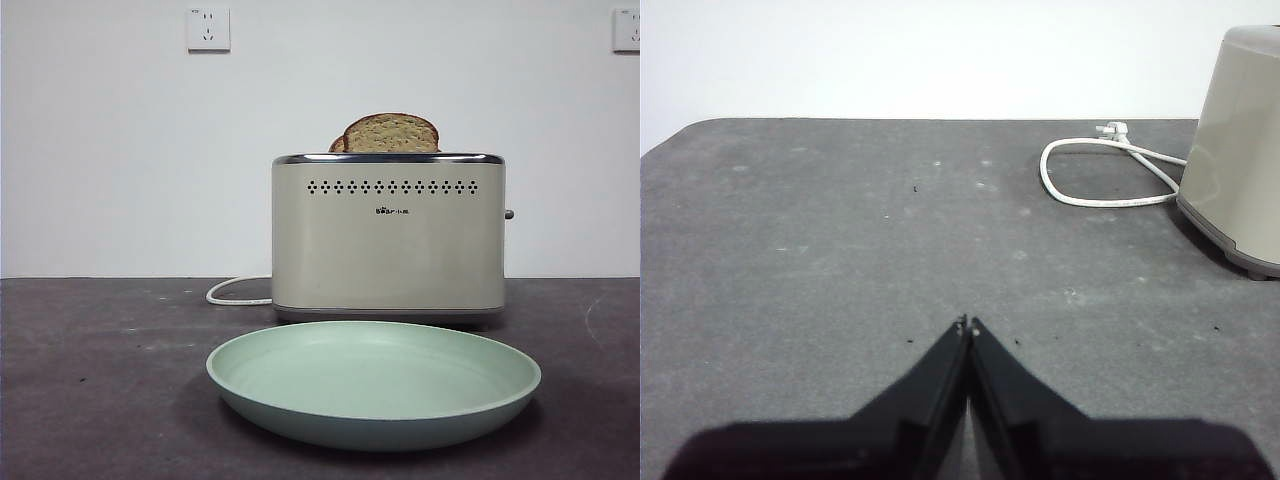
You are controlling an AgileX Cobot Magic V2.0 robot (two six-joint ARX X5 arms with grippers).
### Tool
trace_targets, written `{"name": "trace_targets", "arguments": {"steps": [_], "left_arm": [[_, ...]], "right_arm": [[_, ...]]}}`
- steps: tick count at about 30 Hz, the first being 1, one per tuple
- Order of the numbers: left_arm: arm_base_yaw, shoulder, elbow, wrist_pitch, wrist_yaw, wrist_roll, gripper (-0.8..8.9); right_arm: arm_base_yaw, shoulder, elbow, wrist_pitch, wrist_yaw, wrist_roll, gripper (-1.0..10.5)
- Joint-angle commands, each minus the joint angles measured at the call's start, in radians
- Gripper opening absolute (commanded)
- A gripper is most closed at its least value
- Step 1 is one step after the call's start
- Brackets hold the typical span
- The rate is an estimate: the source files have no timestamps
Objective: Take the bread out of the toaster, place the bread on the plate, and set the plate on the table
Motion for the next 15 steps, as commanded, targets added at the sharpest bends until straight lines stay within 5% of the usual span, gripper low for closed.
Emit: {"name": "trace_targets", "arguments": {"steps": [1, 5, 9, 15], "left_arm": [[0.002, -0.003, -0.012, 0.002, 0.002, -0.01, -0.03], [0.002, -0.003, -0.003, 0.001, 0.042, -0.086, -0.08], [0.002, -0.003, 0.041, 0.0, 0.2, -0.146, -0.08], [0.002, 0.003, 0.171, -0.023, 0.238, -0.225, -0.08]], "right_arm": [[-0.002, -0.003, -0.011, 0.006, -0.001, 0.109, 0.0], [-0.002, -0.003, -0.011, 0.026, -0.001, 0.212, 0.0], [-0.002, -0.003, 0.027, 0.035, -0.001, 0.316, -0.1], [-0.001, 0.019, 0.141, 0.027, -0.003, 0.338, -0.1]]}}
